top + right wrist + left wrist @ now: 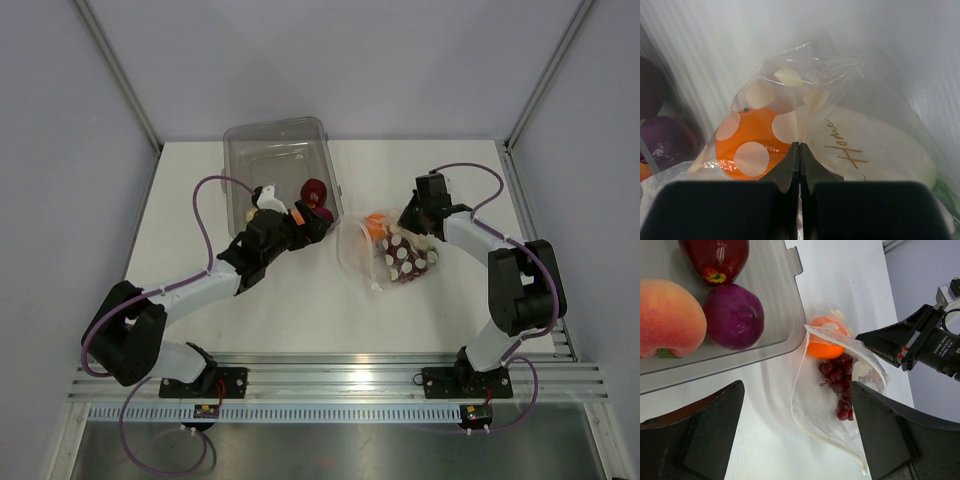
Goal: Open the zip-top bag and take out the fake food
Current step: Pick up the fake fruit from the zipper food storage bag.
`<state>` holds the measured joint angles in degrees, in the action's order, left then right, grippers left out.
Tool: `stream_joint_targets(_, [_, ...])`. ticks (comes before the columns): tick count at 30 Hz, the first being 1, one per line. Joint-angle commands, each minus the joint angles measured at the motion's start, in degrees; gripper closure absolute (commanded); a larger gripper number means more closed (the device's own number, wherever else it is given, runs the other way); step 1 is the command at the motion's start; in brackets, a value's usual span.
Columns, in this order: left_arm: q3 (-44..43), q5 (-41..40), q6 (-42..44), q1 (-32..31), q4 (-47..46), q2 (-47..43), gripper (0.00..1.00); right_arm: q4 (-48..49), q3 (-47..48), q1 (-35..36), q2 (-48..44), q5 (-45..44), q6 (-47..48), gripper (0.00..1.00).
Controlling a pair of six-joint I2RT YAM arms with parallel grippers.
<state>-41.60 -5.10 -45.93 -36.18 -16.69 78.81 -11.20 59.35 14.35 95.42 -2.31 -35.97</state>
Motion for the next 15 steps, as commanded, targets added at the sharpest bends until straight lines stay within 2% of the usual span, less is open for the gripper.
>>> stream_joint_targets(1, [0.6, 1.2, 0.5, -1.0, -3.4, -0.3, 0.11, 2.2, 0.3, 0.6, -0.9, -0.3, -0.6, 1.00])
stream_joint_targets(10, [-0.1, 1.5, 1.0, -5.0, -7.0, 3.4, 0.24, 2.6, -3.6, 0.6, -6.6, -6.0, -3.8, 1.00])
stream_joint_targets(15, [-0.9, 1.0, 1.5, -6.8, -8.0, 5.5, 0.25, 2.4, -6.4, 0.6, -11.7, -8.3, -4.0, 1.00])
